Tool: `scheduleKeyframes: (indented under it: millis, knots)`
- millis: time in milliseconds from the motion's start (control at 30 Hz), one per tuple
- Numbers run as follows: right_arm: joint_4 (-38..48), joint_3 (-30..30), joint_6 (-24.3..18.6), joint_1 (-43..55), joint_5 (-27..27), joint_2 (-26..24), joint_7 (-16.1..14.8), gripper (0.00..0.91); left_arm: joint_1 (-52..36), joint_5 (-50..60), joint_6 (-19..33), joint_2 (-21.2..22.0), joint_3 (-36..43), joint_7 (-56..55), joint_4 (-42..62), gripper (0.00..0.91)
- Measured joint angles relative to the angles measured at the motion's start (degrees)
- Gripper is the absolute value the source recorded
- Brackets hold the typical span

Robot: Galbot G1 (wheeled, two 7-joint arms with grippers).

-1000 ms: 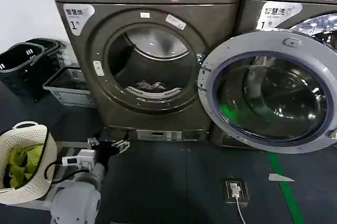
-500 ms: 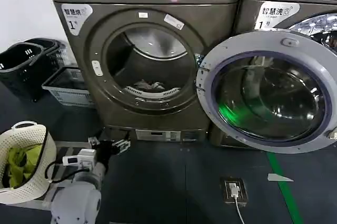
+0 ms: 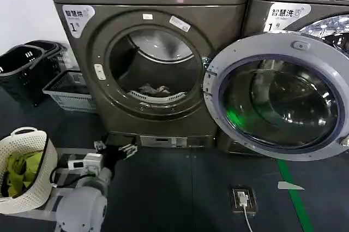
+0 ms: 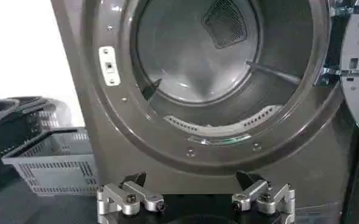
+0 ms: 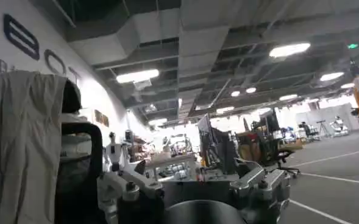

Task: Grasp the clothes from the dryer.

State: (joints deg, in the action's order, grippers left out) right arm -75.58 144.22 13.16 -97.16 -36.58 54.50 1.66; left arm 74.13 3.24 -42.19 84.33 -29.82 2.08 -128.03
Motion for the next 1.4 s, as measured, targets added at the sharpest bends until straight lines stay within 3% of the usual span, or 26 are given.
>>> scheduleKeyframes:
  millis: [1400]
  knots:
    - [1.4, 1.2, -0.6, -0.7, 0.7, 0.0, 0.0, 0.907, -1.0, 0.2, 0.0, 1.2, 0.4, 0.2, 0.7, 0.907]
